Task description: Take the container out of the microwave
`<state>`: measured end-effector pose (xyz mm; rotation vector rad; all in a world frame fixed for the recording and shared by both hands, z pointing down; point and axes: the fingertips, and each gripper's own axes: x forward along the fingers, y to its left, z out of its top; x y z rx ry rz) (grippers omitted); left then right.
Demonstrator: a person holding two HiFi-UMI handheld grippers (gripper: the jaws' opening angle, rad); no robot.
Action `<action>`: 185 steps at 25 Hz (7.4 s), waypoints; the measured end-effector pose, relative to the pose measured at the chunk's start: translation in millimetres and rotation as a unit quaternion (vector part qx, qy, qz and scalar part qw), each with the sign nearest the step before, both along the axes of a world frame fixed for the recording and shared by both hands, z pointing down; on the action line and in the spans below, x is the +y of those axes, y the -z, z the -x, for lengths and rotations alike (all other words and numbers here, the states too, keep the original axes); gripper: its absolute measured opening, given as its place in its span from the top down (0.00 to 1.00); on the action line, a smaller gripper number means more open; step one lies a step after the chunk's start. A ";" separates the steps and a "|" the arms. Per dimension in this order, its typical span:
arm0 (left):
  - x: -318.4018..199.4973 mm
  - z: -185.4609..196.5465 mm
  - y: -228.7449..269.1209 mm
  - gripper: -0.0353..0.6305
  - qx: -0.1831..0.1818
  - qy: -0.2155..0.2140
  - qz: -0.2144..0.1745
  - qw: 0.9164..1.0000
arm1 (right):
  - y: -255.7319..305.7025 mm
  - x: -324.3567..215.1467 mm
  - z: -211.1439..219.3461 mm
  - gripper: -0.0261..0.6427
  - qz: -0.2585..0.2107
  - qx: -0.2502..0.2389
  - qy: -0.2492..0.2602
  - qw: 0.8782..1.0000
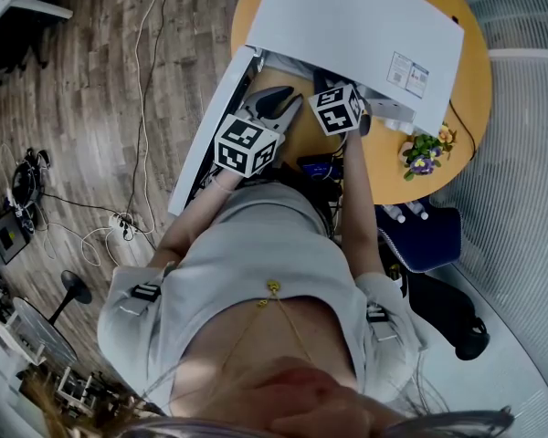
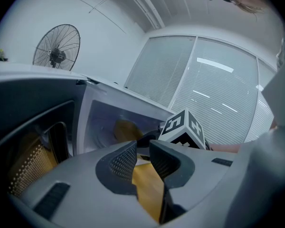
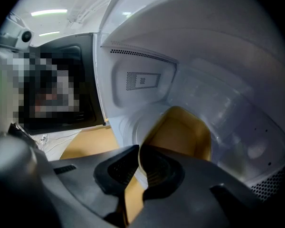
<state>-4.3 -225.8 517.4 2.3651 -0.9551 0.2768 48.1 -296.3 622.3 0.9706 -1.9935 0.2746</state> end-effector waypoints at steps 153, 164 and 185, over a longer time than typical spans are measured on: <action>193.8 -37.8 5.3 0.82 -0.025 0.101 0.002 0.995 | 62.5 279.9 -35.2 0.91 0.007 -0.031 0.155 0.987; 198.5 -36.7 3.0 0.82 -0.031 0.094 0.006 0.995 | 61.3 293.2 -36.0 0.91 0.017 -0.034 0.145 0.989; 206.6 -20.8 3.8 0.82 -0.034 0.102 0.004 0.994 | 66.9 306.0 -29.2 0.91 0.018 -0.037 0.134 0.990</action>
